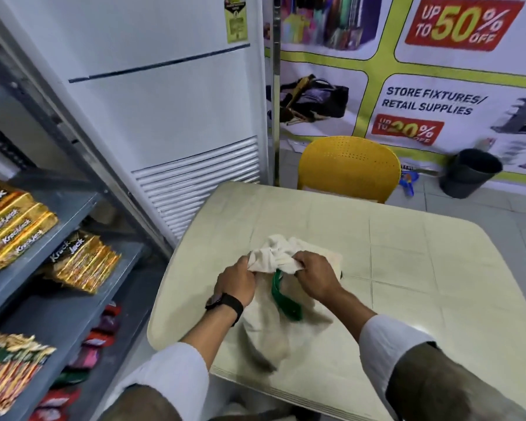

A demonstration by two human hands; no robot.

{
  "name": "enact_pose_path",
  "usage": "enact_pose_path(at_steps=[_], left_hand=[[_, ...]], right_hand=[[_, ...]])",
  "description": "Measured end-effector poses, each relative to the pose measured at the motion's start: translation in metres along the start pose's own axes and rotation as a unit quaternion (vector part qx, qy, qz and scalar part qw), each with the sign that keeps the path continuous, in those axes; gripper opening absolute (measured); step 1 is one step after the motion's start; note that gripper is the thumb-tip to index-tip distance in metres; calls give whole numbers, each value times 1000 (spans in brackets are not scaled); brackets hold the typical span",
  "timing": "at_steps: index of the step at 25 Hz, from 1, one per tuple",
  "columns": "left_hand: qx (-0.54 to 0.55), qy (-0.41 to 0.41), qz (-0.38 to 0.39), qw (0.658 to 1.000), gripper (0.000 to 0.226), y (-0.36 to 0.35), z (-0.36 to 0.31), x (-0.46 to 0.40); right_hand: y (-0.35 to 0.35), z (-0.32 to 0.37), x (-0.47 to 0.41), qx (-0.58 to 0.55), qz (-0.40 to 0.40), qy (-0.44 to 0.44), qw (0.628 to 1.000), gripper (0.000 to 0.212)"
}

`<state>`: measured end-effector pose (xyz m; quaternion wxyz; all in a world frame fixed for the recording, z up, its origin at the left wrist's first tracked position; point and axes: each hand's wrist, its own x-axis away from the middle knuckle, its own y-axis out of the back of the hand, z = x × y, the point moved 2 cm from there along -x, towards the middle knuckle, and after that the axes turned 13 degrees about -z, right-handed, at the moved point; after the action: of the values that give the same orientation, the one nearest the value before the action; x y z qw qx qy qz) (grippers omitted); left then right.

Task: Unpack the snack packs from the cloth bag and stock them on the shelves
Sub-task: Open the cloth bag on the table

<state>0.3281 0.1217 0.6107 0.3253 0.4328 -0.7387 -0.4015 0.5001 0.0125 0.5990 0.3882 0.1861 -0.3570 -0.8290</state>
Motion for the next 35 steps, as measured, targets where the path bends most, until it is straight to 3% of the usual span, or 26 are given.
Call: enact_pose_path(at_steps=[4, 8, 10, 12, 15, 19, 21, 23, 25, 27, 29, 30, 32, 35], left_hand=[[5, -16, 82, 996, 43, -15, 13, -13], [-60, -50, 61, 995, 60, -16, 29, -36], [-55, -116, 57, 990, 64, -18, 21, -43], [-42, -149, 54, 987, 52, -22, 11, -49], [-4, -108, -5, 994, 26, -23, 18, -68], [58, 32, -83, 994, 23, -9, 45, -83], [47, 102, -93, 989, 16, -5, 59, -85], [38, 117, -75, 990, 10, -8, 73, -87], [34, 40, -4, 999, 18, -12, 72, -88], [35, -19, 51, 998, 55, -14, 56, -87], [67, -21, 75, 995, 73, -15, 36, -85], [79, -9, 86, 993, 73, -17, 31, -86], [77, 14, 110, 991, 61, -20, 31, -88], [55, 43, 92, 993, 21, -19, 44, -86]], right_hand=[[-13, -16, -2, 35, 70, 17, 997, 29], [-21, -8, -8, 77, 74, 78, 991, 61], [-33, -2, -19, 141, 74, 118, 980, 58], [-42, 2, -30, 170, 57, 152, 972, 45], [-39, -2, -36, 129, -24, 160, 978, 33], [-22, -23, -39, 5, -137, 7, 991, 14], [-22, -37, -35, -65, -174, -123, 975, 8], [-20, -53, -27, -66, -193, -205, 957, 15], [-17, -53, -23, -2, -143, -172, 975, 22], [-17, -35, -28, 75, -68, -82, 992, 51], [-24, -9, -39, 138, -9, 9, 990, 75], [-28, 2, -45, 180, 21, 44, 982, 77], [-36, 11, -55, 257, 44, 82, 962, 55], [-31, 6, -54, 213, -42, 61, 974, 21]])
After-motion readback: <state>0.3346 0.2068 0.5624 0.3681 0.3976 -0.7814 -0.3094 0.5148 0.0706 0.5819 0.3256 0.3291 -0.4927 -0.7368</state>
